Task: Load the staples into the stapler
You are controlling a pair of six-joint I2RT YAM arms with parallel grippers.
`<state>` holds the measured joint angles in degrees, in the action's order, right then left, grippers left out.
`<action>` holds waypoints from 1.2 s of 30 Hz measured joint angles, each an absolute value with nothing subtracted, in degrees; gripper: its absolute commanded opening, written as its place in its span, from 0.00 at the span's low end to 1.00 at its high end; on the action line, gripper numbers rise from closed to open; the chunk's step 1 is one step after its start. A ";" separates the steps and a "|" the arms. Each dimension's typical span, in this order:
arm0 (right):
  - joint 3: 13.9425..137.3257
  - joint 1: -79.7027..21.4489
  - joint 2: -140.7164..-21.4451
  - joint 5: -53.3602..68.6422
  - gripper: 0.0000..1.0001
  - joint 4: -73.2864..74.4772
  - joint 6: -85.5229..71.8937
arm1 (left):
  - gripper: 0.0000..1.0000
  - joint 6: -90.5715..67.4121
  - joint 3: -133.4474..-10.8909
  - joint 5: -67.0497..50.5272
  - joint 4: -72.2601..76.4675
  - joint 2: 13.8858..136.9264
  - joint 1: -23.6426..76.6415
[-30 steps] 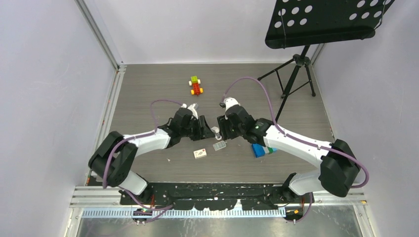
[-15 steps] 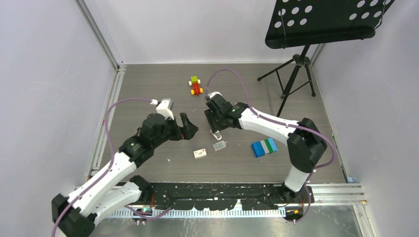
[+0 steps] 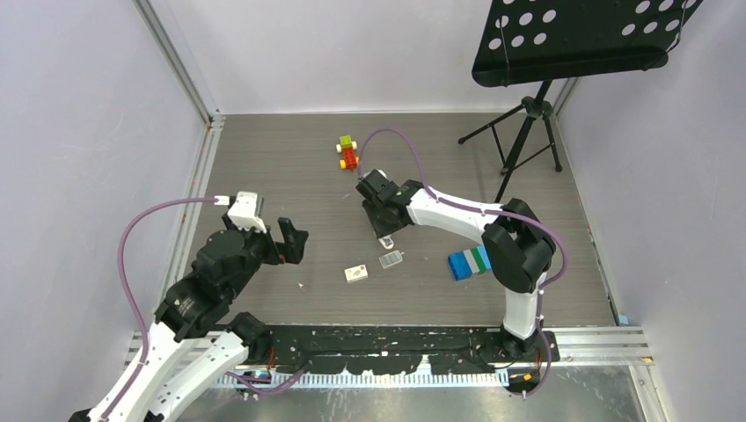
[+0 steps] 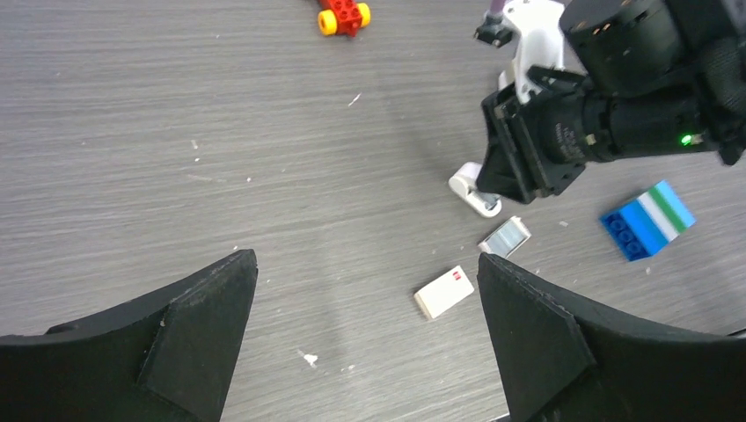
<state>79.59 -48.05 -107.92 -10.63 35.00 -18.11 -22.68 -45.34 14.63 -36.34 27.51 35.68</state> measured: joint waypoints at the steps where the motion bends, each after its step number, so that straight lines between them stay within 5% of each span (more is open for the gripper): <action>1: 79.59 -48.05 -108.05 -10.55 0.29 34.98 -18.24 | 0.99 -21.93 -45.36 15.05 -37.15 27.27 35.68; 36: 68.07 -49.25 -104.44 -12.51 0.18 23.97 -19.20 | 0.99 -17.58 -41.71 16.53 -38.85 26.85 33.69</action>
